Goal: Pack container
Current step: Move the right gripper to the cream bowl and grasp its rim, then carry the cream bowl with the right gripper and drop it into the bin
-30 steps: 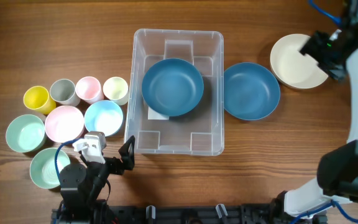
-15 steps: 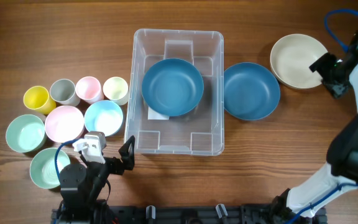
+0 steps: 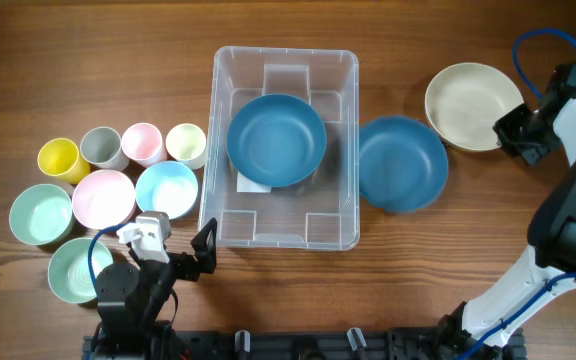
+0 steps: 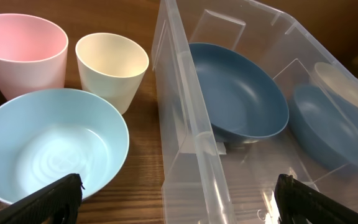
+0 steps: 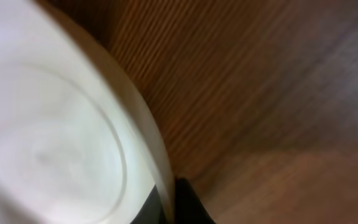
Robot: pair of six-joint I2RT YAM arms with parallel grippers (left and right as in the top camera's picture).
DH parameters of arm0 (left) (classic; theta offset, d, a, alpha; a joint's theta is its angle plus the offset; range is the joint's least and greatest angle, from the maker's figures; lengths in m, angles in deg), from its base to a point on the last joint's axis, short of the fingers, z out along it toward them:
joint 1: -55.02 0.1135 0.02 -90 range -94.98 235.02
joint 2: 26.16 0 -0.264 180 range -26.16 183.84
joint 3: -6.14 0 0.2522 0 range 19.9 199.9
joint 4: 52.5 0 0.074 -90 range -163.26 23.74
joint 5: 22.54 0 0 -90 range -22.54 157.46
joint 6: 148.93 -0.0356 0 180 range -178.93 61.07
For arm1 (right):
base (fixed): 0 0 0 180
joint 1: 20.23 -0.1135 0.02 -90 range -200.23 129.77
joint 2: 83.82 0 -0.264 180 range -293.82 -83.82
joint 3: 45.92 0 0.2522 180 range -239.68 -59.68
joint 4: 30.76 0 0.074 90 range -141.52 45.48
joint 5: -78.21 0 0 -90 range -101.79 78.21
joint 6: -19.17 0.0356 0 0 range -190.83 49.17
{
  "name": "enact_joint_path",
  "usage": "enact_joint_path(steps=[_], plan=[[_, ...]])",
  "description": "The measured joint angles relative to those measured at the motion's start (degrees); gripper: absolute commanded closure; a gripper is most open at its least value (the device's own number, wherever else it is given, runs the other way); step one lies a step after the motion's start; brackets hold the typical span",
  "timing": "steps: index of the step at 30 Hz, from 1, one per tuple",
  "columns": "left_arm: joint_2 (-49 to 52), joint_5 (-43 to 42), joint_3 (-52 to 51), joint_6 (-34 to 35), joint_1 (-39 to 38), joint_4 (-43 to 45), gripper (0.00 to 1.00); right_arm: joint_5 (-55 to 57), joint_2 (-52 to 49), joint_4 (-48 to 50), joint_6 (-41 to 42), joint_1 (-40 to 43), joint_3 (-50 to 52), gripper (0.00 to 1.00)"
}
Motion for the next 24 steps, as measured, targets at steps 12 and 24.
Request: enact_joint_path(steps=[12,24], plan=[[0.0,-0.02,0.0,-0.02,0.0,0.0,0.0,-7.06,30.38,-0.76,1.51,-8.48,-0.02,0.96],[0.0,0.0,0.0,0.0,0.0,0.02,0.0,4.44,27.02,-0.72,0.35,-50.6,-0.02,0.96]])
